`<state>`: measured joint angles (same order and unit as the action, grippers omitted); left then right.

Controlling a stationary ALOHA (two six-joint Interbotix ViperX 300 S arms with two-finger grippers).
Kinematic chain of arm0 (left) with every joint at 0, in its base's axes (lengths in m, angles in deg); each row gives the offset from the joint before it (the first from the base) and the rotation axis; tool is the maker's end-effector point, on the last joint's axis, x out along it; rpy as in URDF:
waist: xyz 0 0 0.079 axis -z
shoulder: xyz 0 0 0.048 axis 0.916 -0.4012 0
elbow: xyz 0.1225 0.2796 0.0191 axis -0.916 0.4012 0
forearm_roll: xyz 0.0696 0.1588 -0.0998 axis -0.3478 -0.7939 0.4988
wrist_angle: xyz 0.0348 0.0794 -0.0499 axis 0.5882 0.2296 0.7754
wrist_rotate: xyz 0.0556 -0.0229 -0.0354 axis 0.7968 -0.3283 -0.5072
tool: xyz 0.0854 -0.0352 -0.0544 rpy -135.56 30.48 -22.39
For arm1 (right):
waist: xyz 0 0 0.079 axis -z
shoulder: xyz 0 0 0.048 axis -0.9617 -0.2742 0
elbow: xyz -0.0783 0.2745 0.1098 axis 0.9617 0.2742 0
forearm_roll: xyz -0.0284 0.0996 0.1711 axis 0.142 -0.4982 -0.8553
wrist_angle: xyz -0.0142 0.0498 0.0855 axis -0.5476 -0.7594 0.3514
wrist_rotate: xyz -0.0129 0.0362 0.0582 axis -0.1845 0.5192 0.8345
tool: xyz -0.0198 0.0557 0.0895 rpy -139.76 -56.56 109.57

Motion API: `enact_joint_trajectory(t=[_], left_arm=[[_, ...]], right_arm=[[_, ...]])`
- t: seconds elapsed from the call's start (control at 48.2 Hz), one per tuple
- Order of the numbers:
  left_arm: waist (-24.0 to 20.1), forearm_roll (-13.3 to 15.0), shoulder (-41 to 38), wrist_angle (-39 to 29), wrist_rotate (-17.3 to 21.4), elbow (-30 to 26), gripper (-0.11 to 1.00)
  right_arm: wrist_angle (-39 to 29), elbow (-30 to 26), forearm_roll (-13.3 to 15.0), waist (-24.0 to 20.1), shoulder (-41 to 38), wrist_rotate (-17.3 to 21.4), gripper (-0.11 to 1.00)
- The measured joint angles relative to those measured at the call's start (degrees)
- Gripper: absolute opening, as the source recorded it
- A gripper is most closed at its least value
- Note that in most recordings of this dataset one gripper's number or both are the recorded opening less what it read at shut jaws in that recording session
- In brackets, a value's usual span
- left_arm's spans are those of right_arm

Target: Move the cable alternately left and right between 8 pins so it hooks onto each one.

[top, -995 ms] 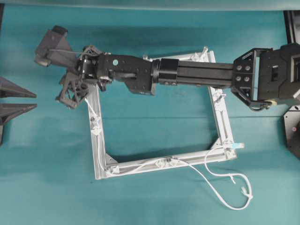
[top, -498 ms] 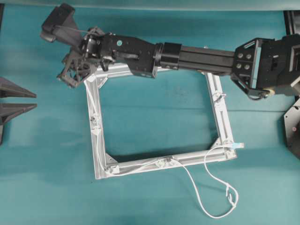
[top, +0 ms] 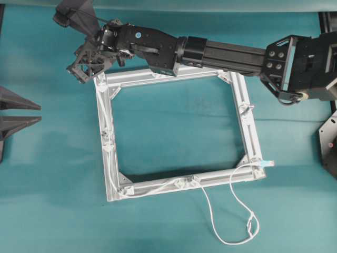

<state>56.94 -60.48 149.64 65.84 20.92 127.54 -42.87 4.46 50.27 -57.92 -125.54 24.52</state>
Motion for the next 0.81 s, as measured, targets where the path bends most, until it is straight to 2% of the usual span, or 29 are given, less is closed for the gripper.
enact_joint_trajectory(t=[0.187, 0.415, 0.539, 0.684, 0.808], left_arm=[[0.0, 0.0, 0.0, 0.0, 0.0, 0.0, 0.44], [0.0, 0.0, 0.0, 0.0, 0.0, 0.0, 0.44], [0.0, 0.0, 0.0, 0.0, 0.0, 0.0, 0.44], [0.0, 0.0, -0.1, 0.0, 0.0, 0.0, 0.44], [0.0, 0.0, 0.0, 0.0, 0.0, 0.0, 0.44]], right_arm=[[0.9, 4.3, 0.3, -0.2, 0.7, 1.8, 0.16], [4.7, 14.0, 0.8, -0.4, 6.0, 5.7, 0.16], [6.3, 19.2, 2.8, -0.7, 8.7, 9.6, 0.16], [6.8, 23.7, 7.1, -2.4, 12.1, 14.9, 0.16], [7.4, 26.6, 9.7, -4.0, 14.4, 18.1, 0.16]])
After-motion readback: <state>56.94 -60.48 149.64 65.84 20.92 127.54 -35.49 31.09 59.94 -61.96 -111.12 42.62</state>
